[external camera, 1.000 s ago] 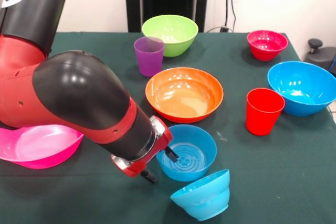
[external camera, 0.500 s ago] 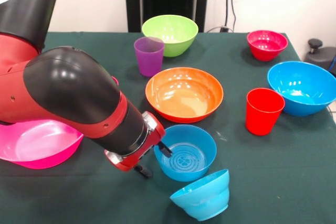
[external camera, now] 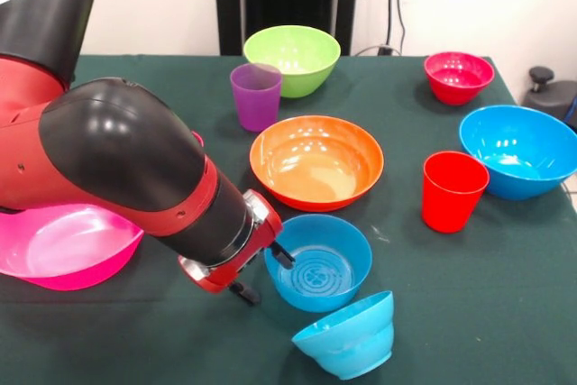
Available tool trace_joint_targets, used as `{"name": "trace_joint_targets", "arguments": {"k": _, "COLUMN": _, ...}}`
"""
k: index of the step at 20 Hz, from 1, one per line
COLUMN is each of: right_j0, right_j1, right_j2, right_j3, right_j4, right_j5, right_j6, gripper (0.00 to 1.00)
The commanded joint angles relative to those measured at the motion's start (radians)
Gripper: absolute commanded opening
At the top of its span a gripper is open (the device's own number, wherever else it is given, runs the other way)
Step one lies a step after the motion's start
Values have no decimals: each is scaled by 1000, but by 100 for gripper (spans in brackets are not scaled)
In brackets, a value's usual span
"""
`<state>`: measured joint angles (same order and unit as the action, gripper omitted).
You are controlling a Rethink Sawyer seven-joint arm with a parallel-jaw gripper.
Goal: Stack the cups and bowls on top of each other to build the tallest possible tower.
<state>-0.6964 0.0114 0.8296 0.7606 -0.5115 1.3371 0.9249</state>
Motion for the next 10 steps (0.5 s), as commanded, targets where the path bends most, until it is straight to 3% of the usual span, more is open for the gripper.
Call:
{"name": "trace_joint_targets", "arguments": {"k": 1, "right_j0": 65, "right_j1": 56, "right_j2": 76, "right_j3": -125, "right_j4": -21, "right_j5": -137, "right_j6": -290, "gripper": 100}}
{"name": "trace_joint_targets", "arguments": {"k": 10, "right_j0": 34, "right_j1": 95, "right_j2": 194, "right_j3": -96, "right_j4": 34, "right_j5": -389, "right_j6": -368, "gripper": 100}}
